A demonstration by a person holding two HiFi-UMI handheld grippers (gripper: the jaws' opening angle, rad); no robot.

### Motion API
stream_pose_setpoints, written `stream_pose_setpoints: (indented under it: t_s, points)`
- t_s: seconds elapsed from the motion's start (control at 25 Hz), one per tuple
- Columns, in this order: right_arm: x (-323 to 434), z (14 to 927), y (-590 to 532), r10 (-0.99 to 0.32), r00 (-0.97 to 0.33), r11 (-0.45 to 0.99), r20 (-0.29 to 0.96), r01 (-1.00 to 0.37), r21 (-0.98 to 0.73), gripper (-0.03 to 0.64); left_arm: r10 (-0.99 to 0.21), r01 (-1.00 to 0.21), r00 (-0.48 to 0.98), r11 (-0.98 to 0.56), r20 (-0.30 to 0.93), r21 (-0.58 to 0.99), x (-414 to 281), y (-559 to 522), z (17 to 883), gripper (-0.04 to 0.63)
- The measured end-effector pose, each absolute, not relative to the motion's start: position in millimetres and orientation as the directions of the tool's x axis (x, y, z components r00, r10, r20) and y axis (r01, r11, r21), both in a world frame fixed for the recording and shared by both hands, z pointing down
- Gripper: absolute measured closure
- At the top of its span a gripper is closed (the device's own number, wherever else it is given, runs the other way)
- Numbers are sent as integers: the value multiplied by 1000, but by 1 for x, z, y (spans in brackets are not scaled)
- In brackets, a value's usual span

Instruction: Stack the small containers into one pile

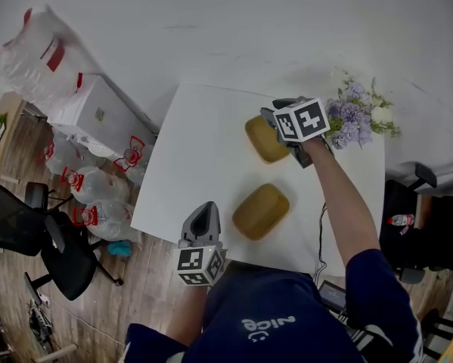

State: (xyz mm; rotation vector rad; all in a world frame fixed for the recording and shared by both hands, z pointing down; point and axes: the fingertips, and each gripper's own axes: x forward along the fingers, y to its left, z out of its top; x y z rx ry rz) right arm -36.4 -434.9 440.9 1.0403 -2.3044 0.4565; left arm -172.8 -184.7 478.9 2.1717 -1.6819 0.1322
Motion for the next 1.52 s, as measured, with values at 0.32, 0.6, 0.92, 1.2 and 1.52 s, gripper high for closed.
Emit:
stream_pose_setpoints:
  t_s: [0.32, 0.6, 0.92, 1.2, 1.52]
  points:
    - [-16, 512, -447, -527, -479, 616, 702, -785, -73, 442, -902, -952, 267, -193, 338, 237, -171, -198, 489, 577]
    - [9, 549, -458, -480, -444, 604, 757, -792, -82, 442, -894, -954, 263, -185, 364, 235, -163, -211, 495, 577]
    - [20, 581, -464, -431, -428, 600, 794, -794, -101, 442, -886, -958, 258, -183, 385, 221, -157, -224, 500, 577]
    - [23, 597, -463, -392, -413, 602, 822, -791, -110, 442, -893, -959, 254, -184, 371, 214, -155, -229, 492, 577]
    - [23, 609, -460, -375, -361, 601, 854, -796, -72, 486, -903, -963, 239, -173, 358, 206, -162, -229, 488, 577]
